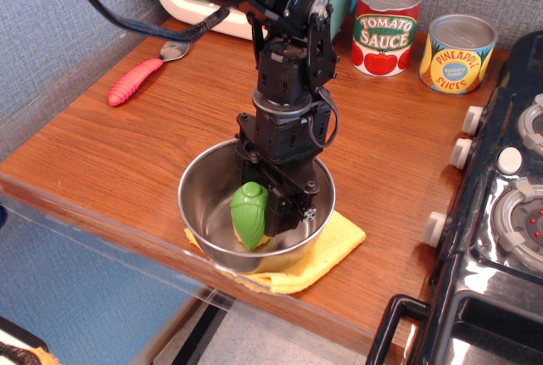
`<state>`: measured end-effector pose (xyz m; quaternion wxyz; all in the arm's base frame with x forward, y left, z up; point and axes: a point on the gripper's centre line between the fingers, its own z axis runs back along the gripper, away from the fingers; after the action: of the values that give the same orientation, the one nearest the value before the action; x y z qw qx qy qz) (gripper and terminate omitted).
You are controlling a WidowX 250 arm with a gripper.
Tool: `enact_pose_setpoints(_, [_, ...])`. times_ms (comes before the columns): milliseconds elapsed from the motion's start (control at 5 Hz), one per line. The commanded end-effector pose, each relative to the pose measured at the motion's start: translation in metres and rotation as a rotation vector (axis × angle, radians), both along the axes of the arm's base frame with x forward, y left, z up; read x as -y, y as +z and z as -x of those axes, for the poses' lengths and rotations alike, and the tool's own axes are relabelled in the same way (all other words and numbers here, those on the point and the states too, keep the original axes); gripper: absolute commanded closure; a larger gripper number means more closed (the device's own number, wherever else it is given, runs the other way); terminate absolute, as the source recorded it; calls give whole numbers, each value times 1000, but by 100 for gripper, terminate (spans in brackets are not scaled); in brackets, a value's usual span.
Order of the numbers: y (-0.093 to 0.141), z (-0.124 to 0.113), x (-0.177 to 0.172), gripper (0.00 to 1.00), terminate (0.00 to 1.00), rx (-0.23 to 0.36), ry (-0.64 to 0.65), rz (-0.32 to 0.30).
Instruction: Move corn to the right of the scoop in front of microwave
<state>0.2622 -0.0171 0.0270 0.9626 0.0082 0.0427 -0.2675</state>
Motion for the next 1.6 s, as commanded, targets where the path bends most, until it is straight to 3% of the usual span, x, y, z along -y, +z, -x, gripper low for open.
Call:
enact_pose_setpoints(0, [56, 5, -9, 100, 0, 151, -6, 75])
enact_pose_setpoints(200, [84, -6, -15, 100, 0, 208, 42, 115])
enact_pose_setpoints(400, [98, -30, -26, 100, 0, 236, 113, 111])
enact_pose_setpoints(600, [101, -56, -68, 100, 0, 259, 257, 82])
enact_pose_setpoints(1000, [72, -85, -137, 100, 0, 263, 424, 13])
enact_pose_setpoints(1400, [52, -100, -163, 100, 0, 292, 467, -27])
